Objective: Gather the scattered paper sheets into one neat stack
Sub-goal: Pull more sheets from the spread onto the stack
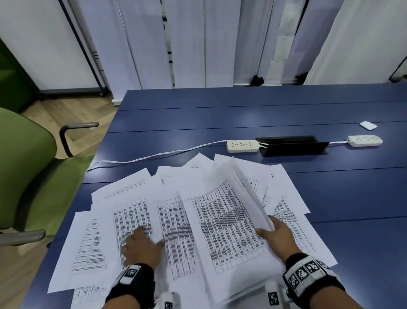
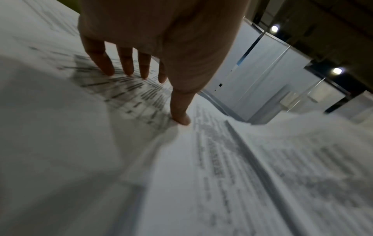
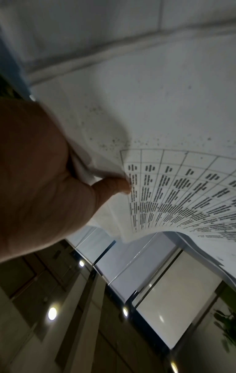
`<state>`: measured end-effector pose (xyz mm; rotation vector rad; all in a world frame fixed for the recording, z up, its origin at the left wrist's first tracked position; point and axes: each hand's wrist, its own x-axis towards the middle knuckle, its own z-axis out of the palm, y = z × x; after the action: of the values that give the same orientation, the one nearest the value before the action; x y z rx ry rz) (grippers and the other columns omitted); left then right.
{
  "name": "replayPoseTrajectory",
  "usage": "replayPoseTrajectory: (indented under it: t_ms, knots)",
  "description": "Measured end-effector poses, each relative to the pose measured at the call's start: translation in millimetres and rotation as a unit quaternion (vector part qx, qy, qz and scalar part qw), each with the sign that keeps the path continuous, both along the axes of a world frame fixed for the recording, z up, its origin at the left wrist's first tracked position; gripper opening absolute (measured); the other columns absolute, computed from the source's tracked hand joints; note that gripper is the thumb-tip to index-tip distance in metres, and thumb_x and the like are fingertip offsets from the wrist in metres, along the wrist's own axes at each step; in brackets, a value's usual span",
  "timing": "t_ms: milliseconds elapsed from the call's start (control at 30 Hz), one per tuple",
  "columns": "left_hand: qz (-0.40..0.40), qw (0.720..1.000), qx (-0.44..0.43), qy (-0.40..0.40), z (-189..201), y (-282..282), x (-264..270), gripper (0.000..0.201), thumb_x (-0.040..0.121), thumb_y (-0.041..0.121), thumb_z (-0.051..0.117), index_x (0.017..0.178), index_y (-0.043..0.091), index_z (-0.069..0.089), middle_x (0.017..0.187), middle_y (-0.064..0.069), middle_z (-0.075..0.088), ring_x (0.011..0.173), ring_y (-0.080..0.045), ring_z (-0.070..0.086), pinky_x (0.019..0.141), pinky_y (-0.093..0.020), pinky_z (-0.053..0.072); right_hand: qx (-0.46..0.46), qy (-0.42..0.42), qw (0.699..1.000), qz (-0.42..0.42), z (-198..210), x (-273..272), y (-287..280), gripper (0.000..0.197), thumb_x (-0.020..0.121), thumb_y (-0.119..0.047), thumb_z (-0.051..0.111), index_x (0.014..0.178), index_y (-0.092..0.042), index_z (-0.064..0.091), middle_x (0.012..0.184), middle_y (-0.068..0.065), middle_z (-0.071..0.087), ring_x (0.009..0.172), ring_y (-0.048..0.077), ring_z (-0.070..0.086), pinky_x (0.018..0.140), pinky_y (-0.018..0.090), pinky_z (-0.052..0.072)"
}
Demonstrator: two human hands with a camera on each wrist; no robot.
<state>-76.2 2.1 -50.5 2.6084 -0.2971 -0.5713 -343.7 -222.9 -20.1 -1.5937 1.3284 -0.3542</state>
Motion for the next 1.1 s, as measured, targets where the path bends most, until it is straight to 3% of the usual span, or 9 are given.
replayPoseTrajectory:
  t_ms: [133,233,367,567,667,733,900,967,1100]
  knots:
    - [-0.008,0.998,0.066,-0.021,-4,16,-1,0.084,0.071,0.053,0.075,0.141,0.031,0.036,0.153,-0.003,0.024,0.134,-0.033,0.025,0.102,-0.055,0.032,-0.061,-0.029,0.998,-0.015,23,-5,-4,0.022,0.085,-0.012,0.068,0.107,-0.012,0.067,0.089,0.007,0.067,0.088,0.028,0.062,0.089,0.04,0.047]
    - [-0.014,0.997,0.071,-0.027,-8,16,-3,0.079,0.072,0.053,0.073,0.141,0.037,0.037,0.157,-0.001,0.021,0.137,-0.032,0.024,0.103,-0.054,0.032,-0.121,-0.026,0.992,-0.013,39,-11,-13,0.014,0.087,-0.017,0.065,0.08,-0.028,0.064,0.079,0.005,0.07,0.081,0.029,0.064,0.077,0.037,0.05]
    - [-0.032,0.995,0.086,-0.045,-6,18,-3,0.074,0.075,0.054,0.07,0.14,0.041,0.037,0.158,-0.001,0.02,0.139,-0.034,0.024,0.105,-0.054,0.031,-0.195,-0.03,0.98,-0.032,69,-21,-29,0.014,0.089,-0.021,0.061,0.08,-0.032,0.064,0.069,0.006,0.065,0.065,0.023,0.056,0.061,0.032,0.046]
    - [-0.054,0.995,0.084,-0.019,1,18,-3,0.074,0.077,0.054,0.068,0.142,0.041,0.036,0.159,-0.003,0.018,0.14,-0.035,0.022,0.106,-0.056,0.031,-0.227,-0.131,0.961,-0.088,124,-25,-51,0.025,0.087,-0.014,0.067,0.081,-0.038,0.07,0.066,-0.005,0.06,0.067,0.013,0.048,0.064,0.026,0.041]
    - [-0.084,0.996,-0.004,0.014,16,10,1,0.086,0.07,0.068,0.066,0.142,0.031,0.038,0.156,-0.008,0.025,0.14,-0.034,0.027,0.109,-0.058,0.03,-0.201,-0.204,0.956,-0.069,162,-20,-51,0.033,0.085,0.0,0.064,0.076,-0.03,0.072,0.058,-0.015,0.062,0.062,0.0,0.051,0.059,0.01,0.043]
    - [-0.105,0.978,-0.178,0.027,40,-7,1,0.083,0.072,0.065,0.062,0.143,0.027,0.039,0.153,-0.004,0.033,0.139,-0.026,0.033,0.112,-0.05,0.03,-0.156,-0.246,0.956,-0.035,183,-17,-47,0.034,0.083,0.01,0.059,0.075,-0.022,0.067,0.052,-0.018,0.062,0.051,-0.006,0.054,0.053,0.002,0.042]
    - [-0.163,0.885,-0.423,0.104,116,-50,0,0.032,0.095,0.021,0.055,0.126,0.027,0.051,0.113,0.006,0.063,0.103,-0.005,0.06,0.091,-0.022,0.047,0.02,-0.281,0.959,0.017,172,0,-38,0.037,0.062,0.002,0.074,0.098,0.004,0.064,0.077,0.008,0.075,0.064,0.015,0.069,0.065,0.023,0.057]
    - [-0.138,0.886,-0.428,0.117,126,-51,0,0.006,0.095,0.018,0.057,0.095,0.023,0.06,0.079,0.003,0.062,0.071,-0.007,0.057,0.071,-0.022,0.047,0.072,-0.247,0.966,0.017,147,7,-34,0.042,0.062,0.0,0.075,0.103,0.002,0.065,0.096,0.022,0.072,0.078,0.028,0.068,0.082,0.04,0.054]
    - [-0.064,0.915,-0.382,0.11,89,-33,4,0.028,0.091,0.016,0.064,0.068,0.004,0.054,0.058,-0.006,0.047,0.057,-0.014,0.04,0.056,-0.026,0.03,0.142,-0.173,0.974,0.028,94,14,-26,0.03,0.078,-0.003,0.07,0.106,0.0,0.063,0.095,0.017,0.073,0.091,0.032,0.065,0.091,0.041,0.046]
